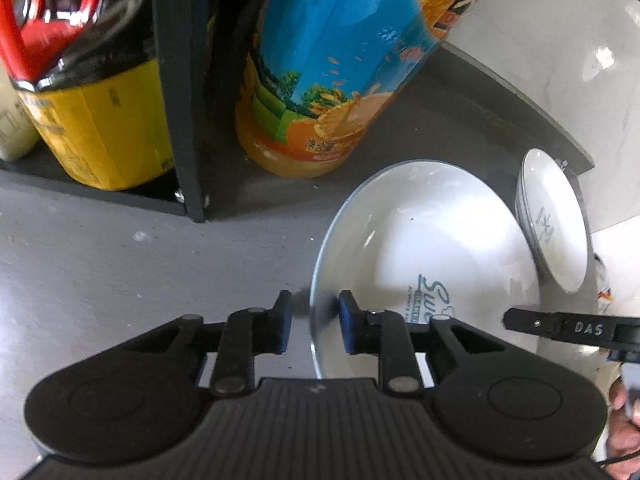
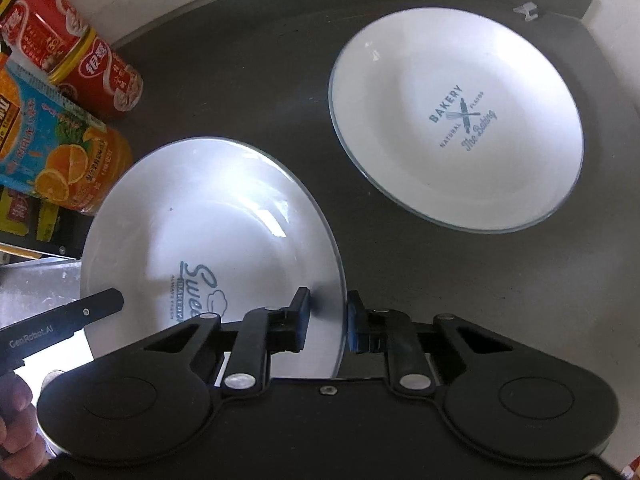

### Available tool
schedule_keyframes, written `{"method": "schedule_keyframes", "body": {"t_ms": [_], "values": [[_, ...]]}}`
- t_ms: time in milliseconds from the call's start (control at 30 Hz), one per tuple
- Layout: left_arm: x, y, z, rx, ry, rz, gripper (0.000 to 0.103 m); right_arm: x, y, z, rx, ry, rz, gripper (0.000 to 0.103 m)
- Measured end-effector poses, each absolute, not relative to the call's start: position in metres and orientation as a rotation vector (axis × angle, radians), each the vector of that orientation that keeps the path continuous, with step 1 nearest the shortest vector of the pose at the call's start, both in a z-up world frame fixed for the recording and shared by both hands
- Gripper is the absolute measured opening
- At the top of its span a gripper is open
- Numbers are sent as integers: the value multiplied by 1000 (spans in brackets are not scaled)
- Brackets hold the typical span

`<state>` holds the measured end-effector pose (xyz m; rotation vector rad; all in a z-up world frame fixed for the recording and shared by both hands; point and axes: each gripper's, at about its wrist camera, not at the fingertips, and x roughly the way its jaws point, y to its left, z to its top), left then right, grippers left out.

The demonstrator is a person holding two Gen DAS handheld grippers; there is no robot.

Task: Organize plates and bowls

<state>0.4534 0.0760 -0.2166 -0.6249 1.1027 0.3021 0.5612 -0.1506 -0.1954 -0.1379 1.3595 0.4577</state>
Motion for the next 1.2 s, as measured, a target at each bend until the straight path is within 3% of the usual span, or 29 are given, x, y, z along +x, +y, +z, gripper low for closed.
{"method": "schedule_keyframes", "body": {"t_ms": [33,600,1200], "values": [[454,76,-217,-635,1100,296,13,561,-150,-195,-140,1359,460,19],[430,69,-186,-629,1029,361,13,539,-169,-161,-15,1274,556,12],[345,96,-162,-712,970,484,14,483,-139,-138,-21,1238,745,12]]}}
